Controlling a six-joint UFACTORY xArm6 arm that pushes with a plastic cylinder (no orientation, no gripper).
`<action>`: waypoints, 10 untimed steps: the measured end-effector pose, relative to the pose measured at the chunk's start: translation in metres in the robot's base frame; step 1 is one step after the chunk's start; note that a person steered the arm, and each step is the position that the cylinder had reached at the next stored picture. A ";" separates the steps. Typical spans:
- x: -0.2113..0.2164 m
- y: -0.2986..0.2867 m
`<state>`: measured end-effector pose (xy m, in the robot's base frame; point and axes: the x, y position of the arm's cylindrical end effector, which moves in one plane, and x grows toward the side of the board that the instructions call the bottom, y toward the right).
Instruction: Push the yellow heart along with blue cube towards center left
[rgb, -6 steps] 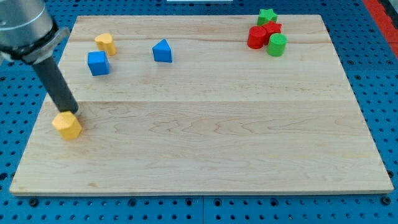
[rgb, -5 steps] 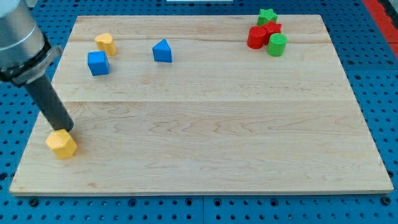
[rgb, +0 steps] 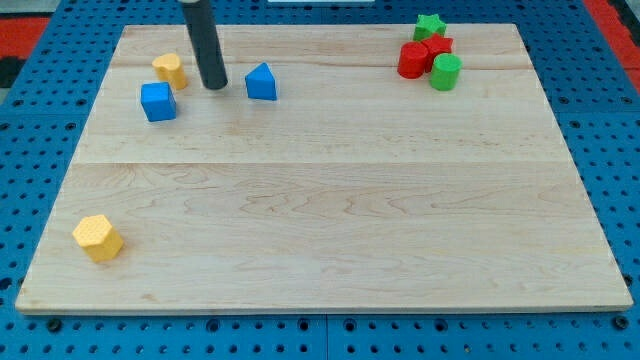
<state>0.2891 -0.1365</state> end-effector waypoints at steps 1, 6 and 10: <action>-0.040 0.000; 0.002 -0.054; 0.088 -0.070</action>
